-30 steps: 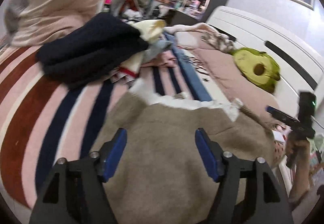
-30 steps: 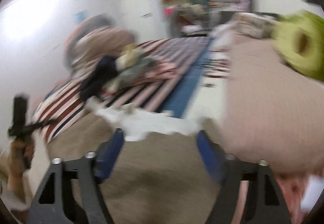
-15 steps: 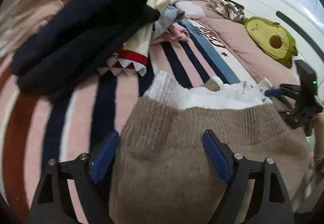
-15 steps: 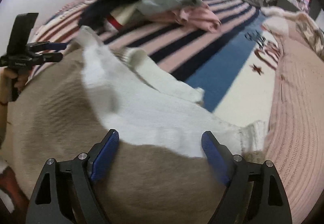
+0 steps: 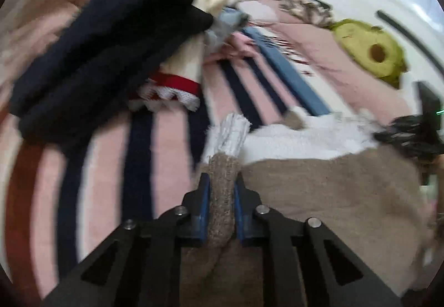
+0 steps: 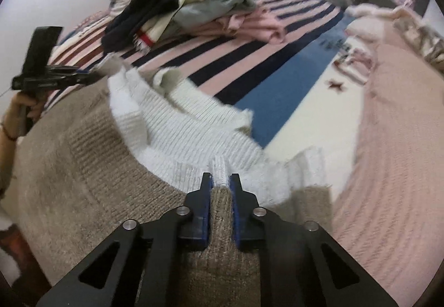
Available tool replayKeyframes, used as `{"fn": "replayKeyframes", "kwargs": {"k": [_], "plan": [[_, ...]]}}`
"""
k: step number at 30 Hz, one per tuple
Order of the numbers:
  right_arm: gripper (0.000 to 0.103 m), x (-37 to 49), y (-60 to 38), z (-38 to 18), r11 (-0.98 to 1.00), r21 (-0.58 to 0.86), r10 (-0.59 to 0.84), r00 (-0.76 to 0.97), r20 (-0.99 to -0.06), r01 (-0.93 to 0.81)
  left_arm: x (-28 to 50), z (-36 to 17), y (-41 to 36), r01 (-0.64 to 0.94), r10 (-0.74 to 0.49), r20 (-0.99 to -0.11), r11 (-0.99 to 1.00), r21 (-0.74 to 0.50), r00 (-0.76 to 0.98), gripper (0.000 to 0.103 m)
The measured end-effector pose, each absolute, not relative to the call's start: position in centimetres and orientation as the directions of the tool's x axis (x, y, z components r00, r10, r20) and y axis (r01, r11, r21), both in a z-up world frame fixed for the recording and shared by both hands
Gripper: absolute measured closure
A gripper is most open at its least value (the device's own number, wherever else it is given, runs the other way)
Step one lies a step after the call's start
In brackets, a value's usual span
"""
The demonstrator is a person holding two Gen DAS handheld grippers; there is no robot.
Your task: Fold small clothes
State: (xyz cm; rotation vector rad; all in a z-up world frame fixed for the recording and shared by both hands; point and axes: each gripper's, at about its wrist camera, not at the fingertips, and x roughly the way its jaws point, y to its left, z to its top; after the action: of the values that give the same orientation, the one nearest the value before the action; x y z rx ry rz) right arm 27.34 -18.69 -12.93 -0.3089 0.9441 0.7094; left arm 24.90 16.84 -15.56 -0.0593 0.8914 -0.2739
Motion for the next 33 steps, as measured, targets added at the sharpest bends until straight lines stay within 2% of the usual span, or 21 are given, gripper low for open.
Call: {"fn": "replayKeyframes", "kwargs": {"k": [3, 5, 7, 11, 12, 13, 14, 15, 16, 17, 20, 22, 25, 29, 30, 32, 33], "plan": [[0.097, 27.4, -19.2, -11.5, 0.778, -0.028, 0.376, 0.501, -0.78, -0.628, 24.8, -14.9, 17.5, 0.175, -0.216, -0.745, 0.975, -0.135, 0.631, 0.091], [0.097, 27.9, -19.6, -10.8, 0.795, -0.035, 0.372, 0.532, -0.761, -0.605, 25.0, -14.7, 17.9, 0.144, -0.177, -0.74, 0.984, -0.109, 0.649, 0.091], [0.097, 28.5, -19.7, -10.7, 0.801, -0.039, 0.364, 0.538, -0.76, -0.597, 25.2, -14.8, 18.2, 0.11, -0.124, -0.739, 0.992, -0.068, 0.662, 0.092], [0.096, 28.9, -18.7, -12.5, 0.8, -0.051, 0.329, 0.507, -0.797, -0.598, 25.6, -15.6, 18.5, 0.09, -0.105, -0.762, 0.994, -0.061, 0.639, 0.091], [0.095, 28.8, -18.5, -12.9, 0.799, -0.043, 0.326, 0.493, -0.807, -0.599, 25.4, -15.7, 18.5, 0.09, -0.1, -0.763, 0.994, -0.055, 0.639, 0.087], [0.091, 28.7, -18.4, -13.2, 0.803, -0.044, 0.318, 0.489, -0.812, -0.595, 25.2, -15.7, 18.5, 0.086, -0.099, -0.763, 0.995, -0.057, 0.639, 0.083], [0.081, 28.6, -18.3, -13.3, 0.808, -0.05, 0.309, 0.494, -0.813, -0.588, 24.7, -15.4, 18.8, 0.079, -0.103, -0.761, 0.995, -0.068, 0.641, 0.078], [0.074, 28.4, -18.4, -13.2, 0.812, -0.056, 0.302, 0.501, -0.811, -0.581, 24.4, -15.1, 18.9, 0.07, -0.105, -0.758, 0.994, -0.078, 0.643, 0.064], [0.063, 28.1, -18.6, -12.8, 0.82, -0.062, 0.298, 0.517, -0.802, -0.57, 24.0, -14.7, 19.1, 0.06, -0.109, -0.753, 0.994, -0.092, 0.649, 0.052], [0.059, 27.7, -18.8, -12.1, 0.826, -0.058, 0.305, 0.531, -0.79, -0.561, 23.1, -14.1, 19.4, 0.05, -0.116, -0.742, 0.993, -0.111, 0.661, 0.05], [0.059, 26.0, -19.4, -10.2, 0.831, -0.003, 0.357, 0.538, -0.764, -0.557, 20.5, -12.7, 19.4, 0.039, -0.121, -0.725, 0.991, -0.129, 0.678, 0.046], [0.059, 24.3, -19.4, -9.0, 0.824, 0.037, 0.401, 0.536, -0.743, -0.565, 18.4, -11.9, 19.1, 0.025, -0.103, -0.709, 0.992, -0.12, 0.697, 0.035], [0.049, 21.2, -19.0, -7.6, 0.806, 0.099, 0.475, 0.537, -0.697, -0.583, 15.3, -10.8, 18.1, 0.01, -0.107, -0.682, 0.989, -0.145, 0.723, 0.034], [0.045, 16.8, -18.4, -7.2, 0.773, 0.208, 0.577, 0.53, -0.621, -0.599, 11.2, -9.6, 16.2, 0.011, -0.121, -0.641, 0.985, -0.173, 0.758, 0.027], [0.042, 15.8, -18.3, -7.3, 0.763, 0.229, 0.6, 0.532, -0.598, -0.604, 10.6, -9.4, 15.9, 0.008, -0.12, -0.637, 0.984, -0.176, 0.761, 0.025], [0.026, 13.9, -18.4, -7.7, 0.747, 0.276, 0.638, 0.533, -0.555, -0.605, 9.0, -9.3, 15.2, 0.01, -0.129, -0.63, 0.982, -0.189, 0.766, 0.023], [0.025, 13.3, -18.4, -8.0, 0.744, 0.293, 0.646, 0.535, -0.545, -0.601, 8.5, -9.4, 15.0, 0.011, -0.134, -0.628, 0.98, -0.196, 0.767, 0.021]]}}
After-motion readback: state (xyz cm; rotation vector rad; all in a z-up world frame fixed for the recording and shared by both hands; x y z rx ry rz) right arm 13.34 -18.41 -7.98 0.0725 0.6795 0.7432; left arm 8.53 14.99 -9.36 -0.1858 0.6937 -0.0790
